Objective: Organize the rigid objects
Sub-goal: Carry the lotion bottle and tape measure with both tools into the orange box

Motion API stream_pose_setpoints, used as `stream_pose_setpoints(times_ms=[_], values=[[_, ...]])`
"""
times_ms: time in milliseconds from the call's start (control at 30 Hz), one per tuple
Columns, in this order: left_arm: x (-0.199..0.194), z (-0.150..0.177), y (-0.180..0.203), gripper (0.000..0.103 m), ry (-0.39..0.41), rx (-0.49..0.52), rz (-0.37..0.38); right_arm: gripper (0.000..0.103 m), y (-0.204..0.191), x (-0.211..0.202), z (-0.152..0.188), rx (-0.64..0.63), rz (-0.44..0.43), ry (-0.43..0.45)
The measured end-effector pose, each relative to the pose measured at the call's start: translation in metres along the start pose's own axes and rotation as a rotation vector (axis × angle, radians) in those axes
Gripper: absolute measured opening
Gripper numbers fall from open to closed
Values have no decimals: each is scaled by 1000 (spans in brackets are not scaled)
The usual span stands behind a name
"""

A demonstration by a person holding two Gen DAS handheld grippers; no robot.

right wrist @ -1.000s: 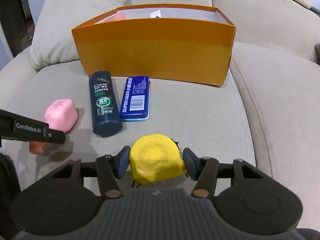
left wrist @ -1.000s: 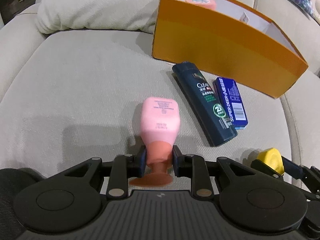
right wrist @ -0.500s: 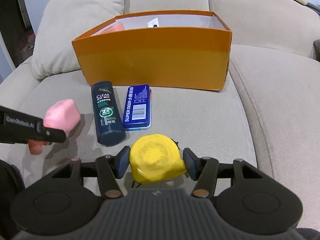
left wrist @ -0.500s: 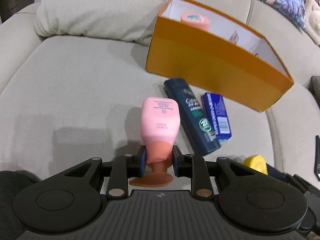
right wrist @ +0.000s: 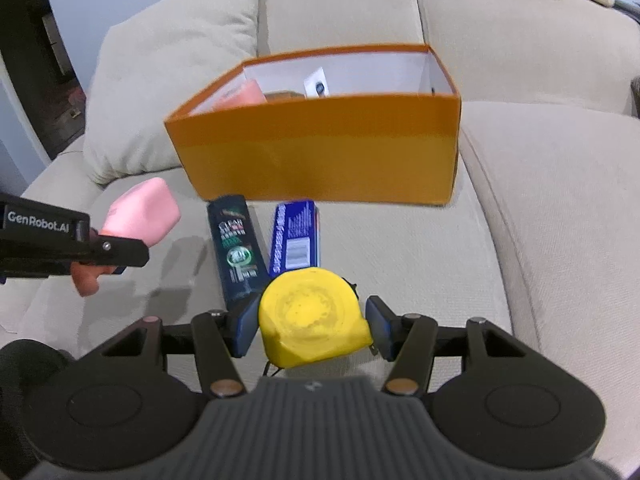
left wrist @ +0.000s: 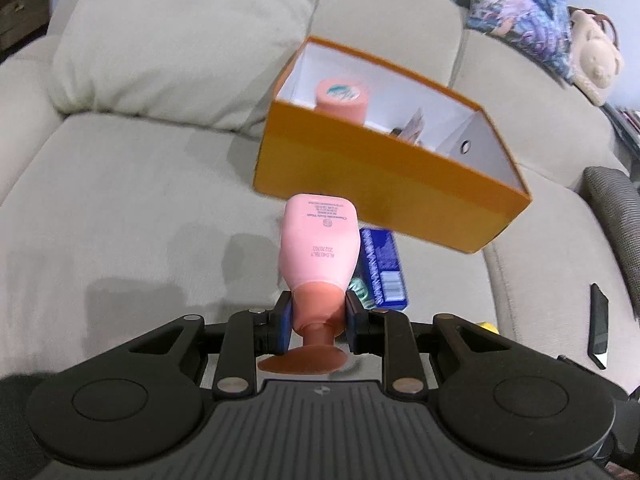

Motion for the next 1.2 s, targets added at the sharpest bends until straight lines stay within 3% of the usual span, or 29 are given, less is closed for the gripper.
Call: stream_pose_setpoints(times_ms=[233, 400, 500, 667, 767, 1200], values=[[-17, -34, 30, 29, 43, 77, 21, 59, 8, -32, -45, -30, 3, 52], [-14, -81, 51, 29, 32, 88, 66, 59, 21, -47, -108, -20, 4, 90], [-7, -119, 62, 29, 41, 103, 55, 59, 28, -42, -152, -15, 7, 98], [11, -178, 80, 29, 67, 160, 35, 59, 38, -7, -209, -11, 21, 84], [34, -202, 84, 29, 35, 166, 44, 59, 45, 21, -226, -18, 31, 48], [131, -223, 99, 29, -92, 202, 15, 59, 70, 122, -245, -112, 104, -115]])
Point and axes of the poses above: each gripper's, at about its wrist camera, not at the fingertips, and x roughly the way its jaws point, y to its right, z to its underside, the point moved 8 cm from there along x, roughly the way its jaws point, and after that the axes turned 12 degrees about -y, right-handed, at the moved point
